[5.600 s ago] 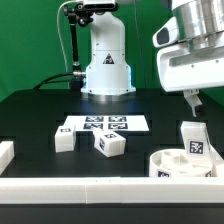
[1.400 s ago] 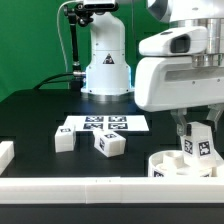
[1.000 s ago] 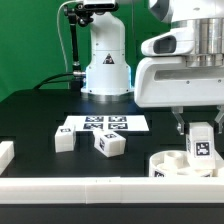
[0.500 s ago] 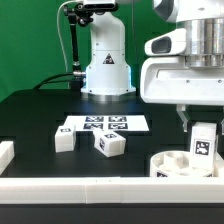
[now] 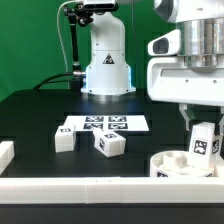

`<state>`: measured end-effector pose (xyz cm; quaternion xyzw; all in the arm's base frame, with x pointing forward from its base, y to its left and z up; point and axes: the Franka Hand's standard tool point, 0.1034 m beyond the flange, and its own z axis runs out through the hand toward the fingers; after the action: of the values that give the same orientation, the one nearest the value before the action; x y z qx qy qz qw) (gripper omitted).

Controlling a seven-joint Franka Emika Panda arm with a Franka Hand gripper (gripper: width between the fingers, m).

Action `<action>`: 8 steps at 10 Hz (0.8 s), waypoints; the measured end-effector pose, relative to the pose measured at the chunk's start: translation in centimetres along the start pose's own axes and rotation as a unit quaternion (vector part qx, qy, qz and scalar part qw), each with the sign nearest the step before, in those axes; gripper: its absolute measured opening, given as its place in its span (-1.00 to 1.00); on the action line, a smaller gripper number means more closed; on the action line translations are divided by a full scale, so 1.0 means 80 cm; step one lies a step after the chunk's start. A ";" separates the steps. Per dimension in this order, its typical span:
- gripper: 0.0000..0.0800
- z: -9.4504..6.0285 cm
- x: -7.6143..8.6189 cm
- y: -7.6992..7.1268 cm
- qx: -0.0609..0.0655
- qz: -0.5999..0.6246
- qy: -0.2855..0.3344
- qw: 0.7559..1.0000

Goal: Assemble stool

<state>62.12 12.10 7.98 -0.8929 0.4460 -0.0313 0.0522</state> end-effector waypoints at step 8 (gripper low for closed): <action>-0.15 -0.001 0.002 -0.003 0.029 0.311 -0.030 0.950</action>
Offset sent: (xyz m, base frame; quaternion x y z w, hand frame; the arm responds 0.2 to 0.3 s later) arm 0.0000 0.0000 0.0000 0.0000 0.0000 0.1938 0.9810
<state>62.41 12.12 8.10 -0.7087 0.6986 0.0008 0.0985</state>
